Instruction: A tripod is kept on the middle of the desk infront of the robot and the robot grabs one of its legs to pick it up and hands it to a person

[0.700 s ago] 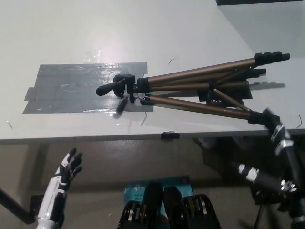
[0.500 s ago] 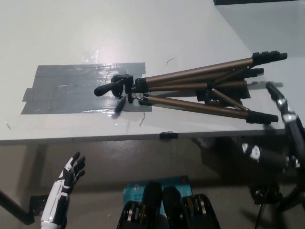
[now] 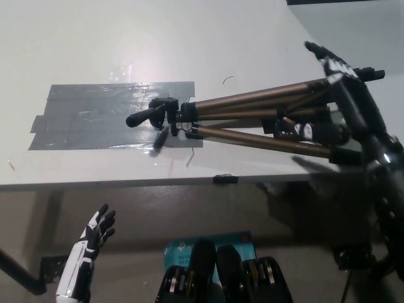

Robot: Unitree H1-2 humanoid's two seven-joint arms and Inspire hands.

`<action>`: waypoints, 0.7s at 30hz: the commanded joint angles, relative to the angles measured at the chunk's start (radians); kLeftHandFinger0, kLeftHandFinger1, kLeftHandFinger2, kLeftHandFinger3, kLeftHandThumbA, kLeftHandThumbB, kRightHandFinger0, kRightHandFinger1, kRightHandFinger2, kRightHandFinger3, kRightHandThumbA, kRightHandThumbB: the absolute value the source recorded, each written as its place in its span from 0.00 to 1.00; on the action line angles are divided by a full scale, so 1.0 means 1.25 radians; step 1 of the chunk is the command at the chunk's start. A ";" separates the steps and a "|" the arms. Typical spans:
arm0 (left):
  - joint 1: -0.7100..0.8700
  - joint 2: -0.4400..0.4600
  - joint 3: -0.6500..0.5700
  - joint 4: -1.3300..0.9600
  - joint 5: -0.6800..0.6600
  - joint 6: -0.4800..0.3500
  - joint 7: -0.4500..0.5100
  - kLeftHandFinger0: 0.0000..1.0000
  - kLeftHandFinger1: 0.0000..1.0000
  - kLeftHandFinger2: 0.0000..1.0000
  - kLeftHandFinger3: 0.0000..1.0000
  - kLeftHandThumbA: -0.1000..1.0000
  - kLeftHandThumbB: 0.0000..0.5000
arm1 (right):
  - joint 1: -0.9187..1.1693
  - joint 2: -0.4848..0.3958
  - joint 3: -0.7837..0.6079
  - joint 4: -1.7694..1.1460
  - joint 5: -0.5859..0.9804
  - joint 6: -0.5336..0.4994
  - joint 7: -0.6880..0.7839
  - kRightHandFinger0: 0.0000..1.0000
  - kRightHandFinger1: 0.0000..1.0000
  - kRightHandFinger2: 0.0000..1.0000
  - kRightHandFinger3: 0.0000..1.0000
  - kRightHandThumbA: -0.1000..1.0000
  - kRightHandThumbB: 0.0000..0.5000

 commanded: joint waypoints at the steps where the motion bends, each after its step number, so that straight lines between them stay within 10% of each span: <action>1: 0.009 0.014 -0.014 -0.018 0.009 -0.049 -0.022 1.00 1.00 1.00 1.00 1.00 0.39 | -0.163 -0.028 0.086 0.121 -0.242 0.072 -0.045 1.00 1.00 1.00 1.00 1.00 0.89; 21: -0.008 0.014 -0.018 -0.041 0.021 -0.040 -0.021 1.00 1.00 1.00 1.00 1.00 0.36 | -0.314 0.037 0.215 0.486 -0.279 0.044 -0.192 1.00 1.00 1.00 1.00 1.00 0.83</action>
